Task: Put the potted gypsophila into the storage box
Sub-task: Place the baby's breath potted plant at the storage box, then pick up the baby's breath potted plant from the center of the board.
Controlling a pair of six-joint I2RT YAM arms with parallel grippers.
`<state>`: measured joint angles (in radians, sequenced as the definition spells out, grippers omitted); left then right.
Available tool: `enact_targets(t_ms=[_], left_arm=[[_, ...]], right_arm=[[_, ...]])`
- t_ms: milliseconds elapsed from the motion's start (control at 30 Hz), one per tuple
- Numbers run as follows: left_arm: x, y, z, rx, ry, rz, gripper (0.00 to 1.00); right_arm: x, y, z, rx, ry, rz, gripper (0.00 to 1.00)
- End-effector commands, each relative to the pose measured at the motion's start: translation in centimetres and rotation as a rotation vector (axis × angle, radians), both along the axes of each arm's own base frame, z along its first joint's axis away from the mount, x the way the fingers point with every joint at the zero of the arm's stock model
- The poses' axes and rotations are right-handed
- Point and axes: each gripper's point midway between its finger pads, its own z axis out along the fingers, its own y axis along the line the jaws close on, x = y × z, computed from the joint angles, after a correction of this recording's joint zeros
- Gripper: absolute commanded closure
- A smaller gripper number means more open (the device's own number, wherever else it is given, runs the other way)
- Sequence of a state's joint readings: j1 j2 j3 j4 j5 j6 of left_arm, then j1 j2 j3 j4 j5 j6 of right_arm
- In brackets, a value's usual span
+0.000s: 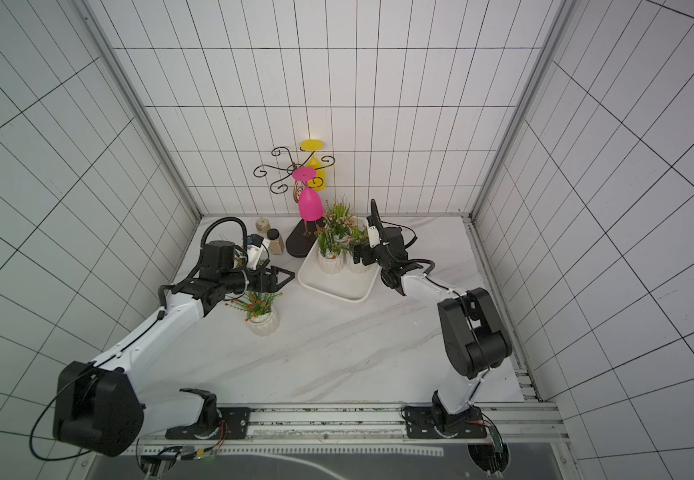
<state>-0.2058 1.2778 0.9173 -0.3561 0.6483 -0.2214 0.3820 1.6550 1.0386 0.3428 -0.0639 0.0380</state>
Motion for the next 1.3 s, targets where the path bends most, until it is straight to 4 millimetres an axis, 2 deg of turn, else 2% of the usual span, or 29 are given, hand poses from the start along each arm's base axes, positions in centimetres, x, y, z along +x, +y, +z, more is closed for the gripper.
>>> enact_targets(t_ms=[0,267,467,633,933,1133,1233,1267], left_arm=[[0.0,0.2,0.4,-0.006,-0.024,0.003,0.06],[0.0,0.1,0.9,-0.016,-0.041,0.003,0.06],[-0.1,0.1,1.0,-0.020,-0.048,0.005,0.06],[-0.1,0.1,1.2,-0.026,-0.056,0.006,0.06],[0.1,0.5,2.0,0.023,-0.121,0.055,0.06],[-1.4,-0.8,3.4,0.225,-0.230,0.077,0.04],[-2.3,-1.0,4.3,0.254,-0.216,0.091,0.04],[-2.6,-0.9,4.7,0.250,-0.204,0.101,0.04]], right_arm=[[-2.8,-1.8,-2.1,-0.010,0.105,-0.036,0.02],[-8.3,-3.9,0.3,0.028,0.143,-0.050,0.03],[-11.9,-3.9,1.5,0.033,0.179,0.017,0.04],[-14.1,-4.1,1.8,0.042,0.207,0.050,0.05],[-16.1,-3.4,1.4,0.076,0.287,0.112,0.06],[-16.8,-2.4,1.0,0.117,0.357,0.153,0.06],[-17.0,-2.2,1.0,0.127,0.372,0.161,0.06],[-17.4,-2.3,0.4,0.121,0.404,0.163,0.06]])
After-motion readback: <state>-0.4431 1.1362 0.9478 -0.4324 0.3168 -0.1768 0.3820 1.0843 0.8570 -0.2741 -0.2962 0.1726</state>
